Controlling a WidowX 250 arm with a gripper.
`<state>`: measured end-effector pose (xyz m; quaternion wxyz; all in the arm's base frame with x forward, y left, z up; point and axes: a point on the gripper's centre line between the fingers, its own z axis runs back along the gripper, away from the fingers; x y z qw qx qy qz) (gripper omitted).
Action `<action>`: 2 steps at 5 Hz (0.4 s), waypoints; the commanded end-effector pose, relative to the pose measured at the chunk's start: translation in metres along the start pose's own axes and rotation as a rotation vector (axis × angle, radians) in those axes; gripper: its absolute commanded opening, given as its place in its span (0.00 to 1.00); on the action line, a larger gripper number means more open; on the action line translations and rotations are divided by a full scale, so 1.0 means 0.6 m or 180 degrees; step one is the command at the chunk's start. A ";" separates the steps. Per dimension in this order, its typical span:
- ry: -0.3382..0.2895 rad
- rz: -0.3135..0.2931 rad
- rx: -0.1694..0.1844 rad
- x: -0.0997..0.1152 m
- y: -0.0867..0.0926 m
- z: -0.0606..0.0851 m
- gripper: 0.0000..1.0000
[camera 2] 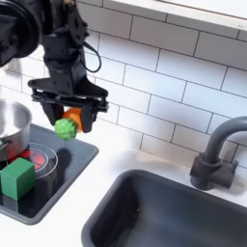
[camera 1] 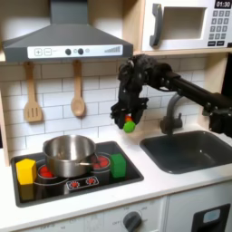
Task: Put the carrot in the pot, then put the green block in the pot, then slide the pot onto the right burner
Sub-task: 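Put the carrot in the pot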
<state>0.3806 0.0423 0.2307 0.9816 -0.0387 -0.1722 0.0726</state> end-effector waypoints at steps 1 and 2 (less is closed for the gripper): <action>-0.0072 0.0122 0.0048 -0.005 0.030 0.024 0.00; -0.0099 0.0147 0.0085 -0.011 0.044 0.034 0.00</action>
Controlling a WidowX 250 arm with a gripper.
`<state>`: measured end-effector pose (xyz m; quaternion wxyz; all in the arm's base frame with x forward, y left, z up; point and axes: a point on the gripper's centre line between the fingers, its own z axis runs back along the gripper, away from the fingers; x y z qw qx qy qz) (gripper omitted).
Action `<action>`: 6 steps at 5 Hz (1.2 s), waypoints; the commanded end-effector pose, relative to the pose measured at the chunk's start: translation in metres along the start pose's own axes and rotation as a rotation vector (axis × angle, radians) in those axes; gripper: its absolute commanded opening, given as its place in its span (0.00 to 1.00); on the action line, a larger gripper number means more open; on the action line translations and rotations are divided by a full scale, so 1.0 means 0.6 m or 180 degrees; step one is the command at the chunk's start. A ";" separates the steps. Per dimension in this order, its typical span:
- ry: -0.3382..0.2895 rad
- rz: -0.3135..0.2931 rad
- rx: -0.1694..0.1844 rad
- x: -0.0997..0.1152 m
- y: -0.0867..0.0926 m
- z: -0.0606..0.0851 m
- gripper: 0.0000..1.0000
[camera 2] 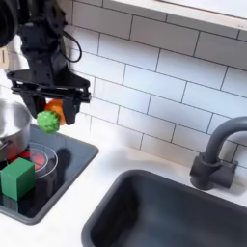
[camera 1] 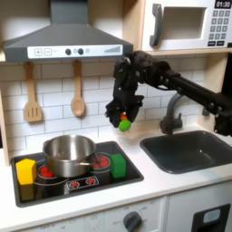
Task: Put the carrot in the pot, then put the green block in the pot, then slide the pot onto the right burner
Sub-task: 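Put the carrot in the pot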
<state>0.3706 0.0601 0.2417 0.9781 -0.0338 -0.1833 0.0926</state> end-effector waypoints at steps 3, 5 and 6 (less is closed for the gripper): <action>-0.0013 0.0266 0.0101 -0.008 0.077 0.020 0.00; 0.0034 0.0437 0.0162 -0.003 0.117 0.014 0.00; 0.0049 0.0504 0.0153 0.005 0.128 0.010 0.00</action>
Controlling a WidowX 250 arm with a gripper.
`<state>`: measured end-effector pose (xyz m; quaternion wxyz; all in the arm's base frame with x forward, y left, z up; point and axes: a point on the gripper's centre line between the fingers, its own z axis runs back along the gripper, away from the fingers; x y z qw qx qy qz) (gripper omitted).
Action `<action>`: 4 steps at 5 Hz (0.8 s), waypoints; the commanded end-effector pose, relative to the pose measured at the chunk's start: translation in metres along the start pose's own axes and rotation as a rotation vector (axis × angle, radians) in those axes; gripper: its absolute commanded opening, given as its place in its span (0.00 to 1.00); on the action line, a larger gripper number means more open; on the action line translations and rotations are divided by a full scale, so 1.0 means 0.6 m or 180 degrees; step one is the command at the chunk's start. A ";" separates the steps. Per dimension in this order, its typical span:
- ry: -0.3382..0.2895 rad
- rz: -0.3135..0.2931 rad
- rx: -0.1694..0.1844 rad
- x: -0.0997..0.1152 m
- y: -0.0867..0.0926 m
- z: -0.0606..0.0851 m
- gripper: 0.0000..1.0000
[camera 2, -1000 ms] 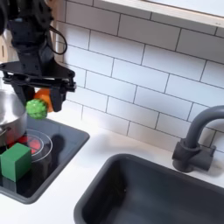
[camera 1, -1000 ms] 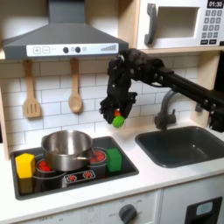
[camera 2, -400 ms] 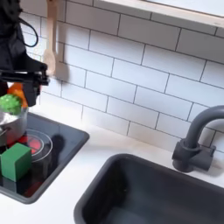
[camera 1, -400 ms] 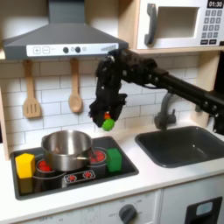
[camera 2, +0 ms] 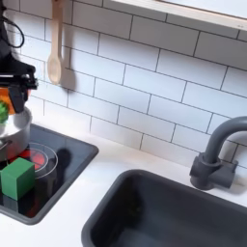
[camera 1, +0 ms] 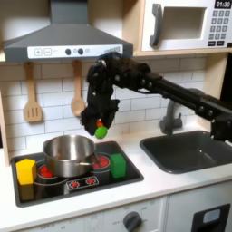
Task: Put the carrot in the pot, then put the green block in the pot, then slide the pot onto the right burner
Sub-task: 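Put the carrot in the pot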
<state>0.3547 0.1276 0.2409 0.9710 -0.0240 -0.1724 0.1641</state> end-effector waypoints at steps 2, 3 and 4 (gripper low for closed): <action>0.0158 0.0187 0.0114 0.025 0.033 -0.036 0.00; 0.0214 0.0205 0.0175 0.021 0.048 -0.056 0.00; 0.0164 0.0193 0.0183 0.035 0.044 -0.048 0.00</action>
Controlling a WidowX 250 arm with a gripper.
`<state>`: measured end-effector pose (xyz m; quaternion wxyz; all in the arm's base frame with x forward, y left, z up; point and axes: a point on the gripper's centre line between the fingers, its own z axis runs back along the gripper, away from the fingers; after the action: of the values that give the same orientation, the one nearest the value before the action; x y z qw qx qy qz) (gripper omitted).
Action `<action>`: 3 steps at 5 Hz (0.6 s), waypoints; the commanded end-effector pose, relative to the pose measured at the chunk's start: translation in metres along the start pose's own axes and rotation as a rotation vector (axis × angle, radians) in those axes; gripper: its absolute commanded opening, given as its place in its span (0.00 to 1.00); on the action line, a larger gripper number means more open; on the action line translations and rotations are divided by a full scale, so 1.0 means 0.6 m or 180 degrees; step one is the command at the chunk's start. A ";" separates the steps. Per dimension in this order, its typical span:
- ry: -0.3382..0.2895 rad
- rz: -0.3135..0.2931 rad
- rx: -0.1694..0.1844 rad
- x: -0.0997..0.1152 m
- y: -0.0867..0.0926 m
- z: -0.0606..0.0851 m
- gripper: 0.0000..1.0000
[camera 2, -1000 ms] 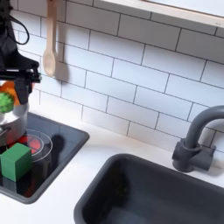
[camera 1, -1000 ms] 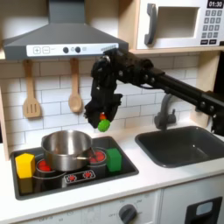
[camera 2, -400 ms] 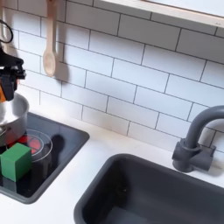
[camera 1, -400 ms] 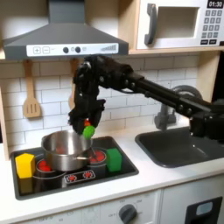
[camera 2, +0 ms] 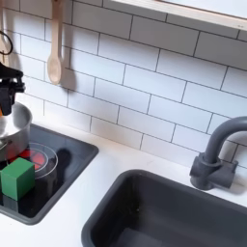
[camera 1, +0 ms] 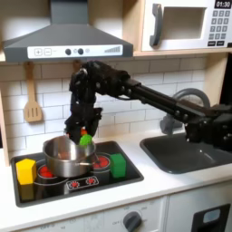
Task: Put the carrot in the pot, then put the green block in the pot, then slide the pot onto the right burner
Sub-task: 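Put the carrot in the pot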
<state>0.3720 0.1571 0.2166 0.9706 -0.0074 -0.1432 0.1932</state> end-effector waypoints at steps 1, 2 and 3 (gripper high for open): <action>0.0050 0.0075 0.0058 0.006 0.008 -0.009 0.00; 0.0047 0.0055 0.0123 0.001 0.013 -0.010 0.00; 0.0046 0.0049 0.0167 0.000 0.019 -0.017 0.00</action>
<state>0.3721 0.1666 0.2036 0.9709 0.0142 -0.1286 0.2016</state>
